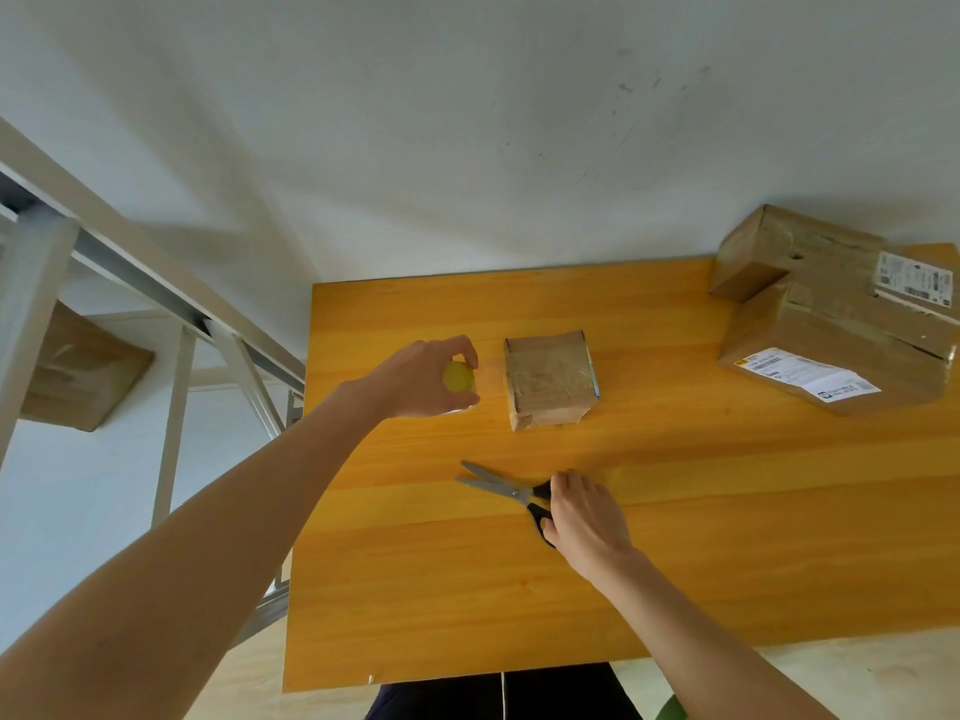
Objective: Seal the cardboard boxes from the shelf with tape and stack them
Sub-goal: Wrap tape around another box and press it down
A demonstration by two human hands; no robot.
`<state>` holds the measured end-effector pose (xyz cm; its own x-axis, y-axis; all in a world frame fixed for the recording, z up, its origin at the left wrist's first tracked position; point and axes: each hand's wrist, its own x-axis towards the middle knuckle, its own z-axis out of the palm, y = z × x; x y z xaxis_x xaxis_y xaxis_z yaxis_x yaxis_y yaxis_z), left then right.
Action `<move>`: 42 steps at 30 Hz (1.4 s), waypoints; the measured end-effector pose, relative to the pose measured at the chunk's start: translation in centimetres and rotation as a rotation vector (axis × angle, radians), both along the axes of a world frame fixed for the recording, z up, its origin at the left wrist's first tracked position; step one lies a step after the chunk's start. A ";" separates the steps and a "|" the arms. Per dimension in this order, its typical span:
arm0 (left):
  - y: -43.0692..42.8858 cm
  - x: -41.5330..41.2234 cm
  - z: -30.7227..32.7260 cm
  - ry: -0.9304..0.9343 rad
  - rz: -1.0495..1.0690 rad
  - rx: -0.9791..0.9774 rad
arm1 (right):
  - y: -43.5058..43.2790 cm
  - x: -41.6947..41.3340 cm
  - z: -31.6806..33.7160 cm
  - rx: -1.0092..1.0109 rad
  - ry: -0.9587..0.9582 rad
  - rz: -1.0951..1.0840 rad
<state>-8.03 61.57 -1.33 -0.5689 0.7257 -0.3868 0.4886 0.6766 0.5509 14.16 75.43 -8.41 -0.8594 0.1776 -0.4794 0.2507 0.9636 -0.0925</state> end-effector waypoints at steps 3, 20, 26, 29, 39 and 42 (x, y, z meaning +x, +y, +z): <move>0.2 -0.2 0.1 0.001 -0.008 0.004 | -0.1 0.5 0.7 -0.389 -0.025 -0.281; 0.7 -0.7 0.0 -0.054 0.021 0.008 | -2.6 -2.6 5.1 -1.207 0.066 -0.778; 0.8 -0.5 0.1 -0.044 0.040 0.012 | -2.6 -4.4 5.7 -1.213 0.107 -0.815; 0.9 -0.5 0.0 -0.038 0.034 -0.001 | -2.6 -4.6 5.5 -1.184 0.153 -0.840; 1.1 -0.4 0.0 -0.045 0.055 -0.006 | -2.1 -4.1 4.9 -1.108 0.324 -0.849; 1.3 -0.5 0.2 -0.042 0.060 0.003 | -1.8 -4.2 4.9 -1.102 0.346 -0.844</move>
<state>-8.50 62.84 -1.13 -0.5943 0.6922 -0.4095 0.4236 0.7022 0.5723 9.94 73.60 -3.53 -0.7861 0.3665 -0.4977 0.5129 -0.0626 -0.8562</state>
